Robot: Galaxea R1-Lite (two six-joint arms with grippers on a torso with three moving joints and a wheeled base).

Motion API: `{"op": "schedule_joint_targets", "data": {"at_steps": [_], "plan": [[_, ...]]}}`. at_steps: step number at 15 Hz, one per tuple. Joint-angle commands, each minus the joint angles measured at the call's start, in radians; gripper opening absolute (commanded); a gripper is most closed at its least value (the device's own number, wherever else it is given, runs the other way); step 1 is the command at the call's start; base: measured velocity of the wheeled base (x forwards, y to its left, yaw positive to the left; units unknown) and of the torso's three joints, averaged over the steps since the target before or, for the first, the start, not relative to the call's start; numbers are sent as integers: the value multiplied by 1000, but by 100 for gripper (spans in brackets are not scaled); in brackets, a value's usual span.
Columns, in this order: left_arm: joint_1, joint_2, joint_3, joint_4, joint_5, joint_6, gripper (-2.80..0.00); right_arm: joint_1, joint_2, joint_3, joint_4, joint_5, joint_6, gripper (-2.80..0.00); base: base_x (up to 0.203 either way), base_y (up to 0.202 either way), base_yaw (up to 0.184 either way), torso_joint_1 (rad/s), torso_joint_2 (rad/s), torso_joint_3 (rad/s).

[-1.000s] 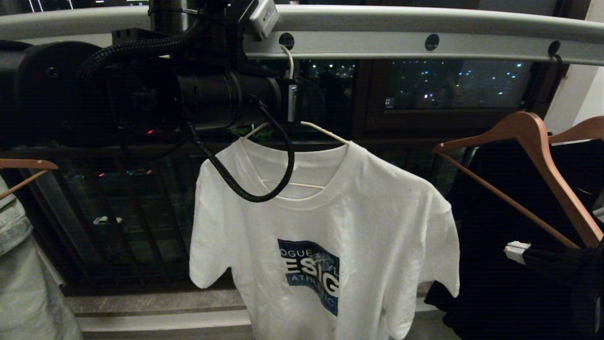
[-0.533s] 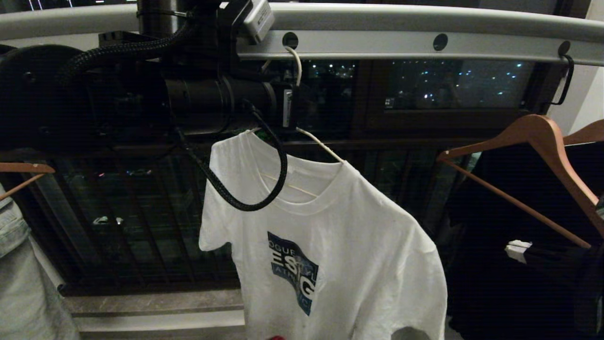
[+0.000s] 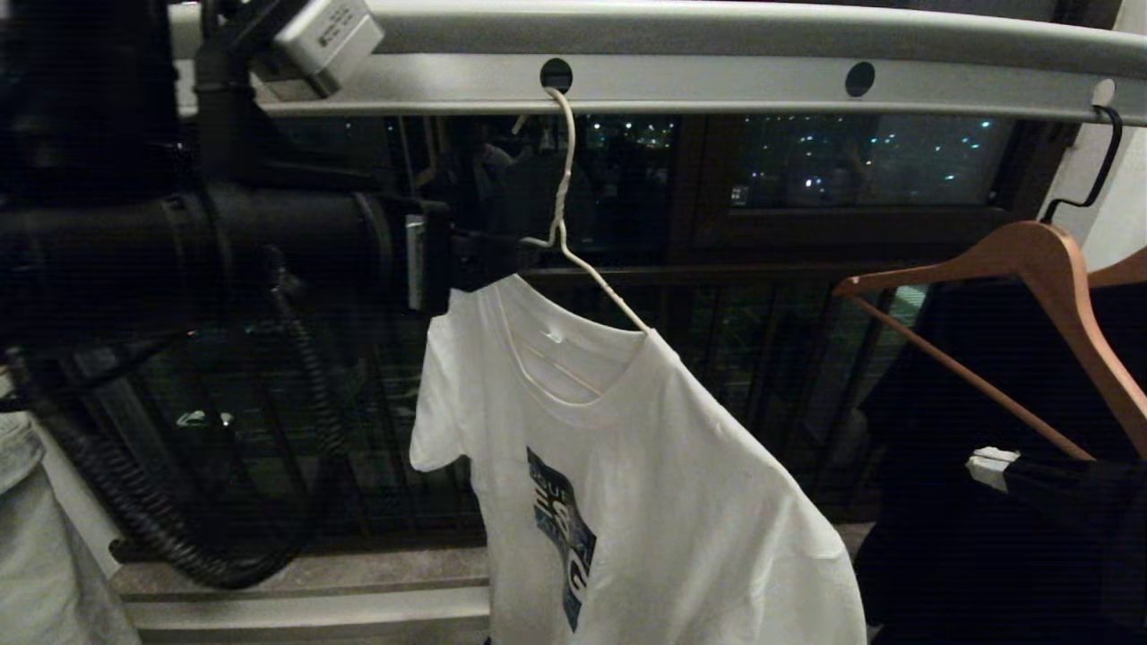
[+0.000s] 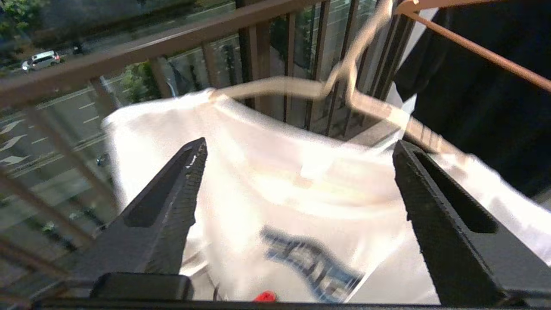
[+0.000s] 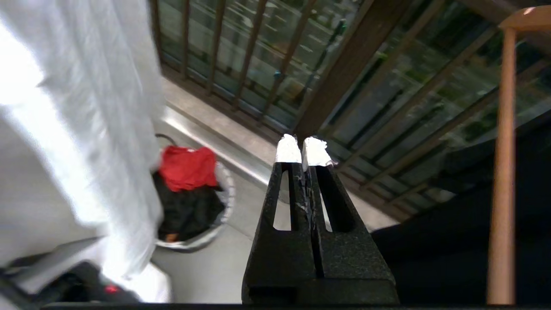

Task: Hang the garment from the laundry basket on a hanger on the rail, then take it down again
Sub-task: Take the clothes off the clothes rack

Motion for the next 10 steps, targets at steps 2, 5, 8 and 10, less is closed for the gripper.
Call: {"op": "schedule_joint_targets", "data": {"at_steps": [2,5,8,10], "plan": [[-2,-240,148,2,2,-1,0,0,-8,-6,-3,19,68,-280,0,0,0,0,0,0],[0,-403,260,2,3,-1,-280,0,-48,-28,0,17,75,-280,0,0,0,0,0,0],[1,-522,379,-5,-1,-4,-280,0,-144,-23,27,0,82,-280,0,0,0,0,0,0],[32,-618,441,-7,-3,-5,-280,0,-275,-40,96,-41,85,-280,0,0,0,0,0,0]]}}
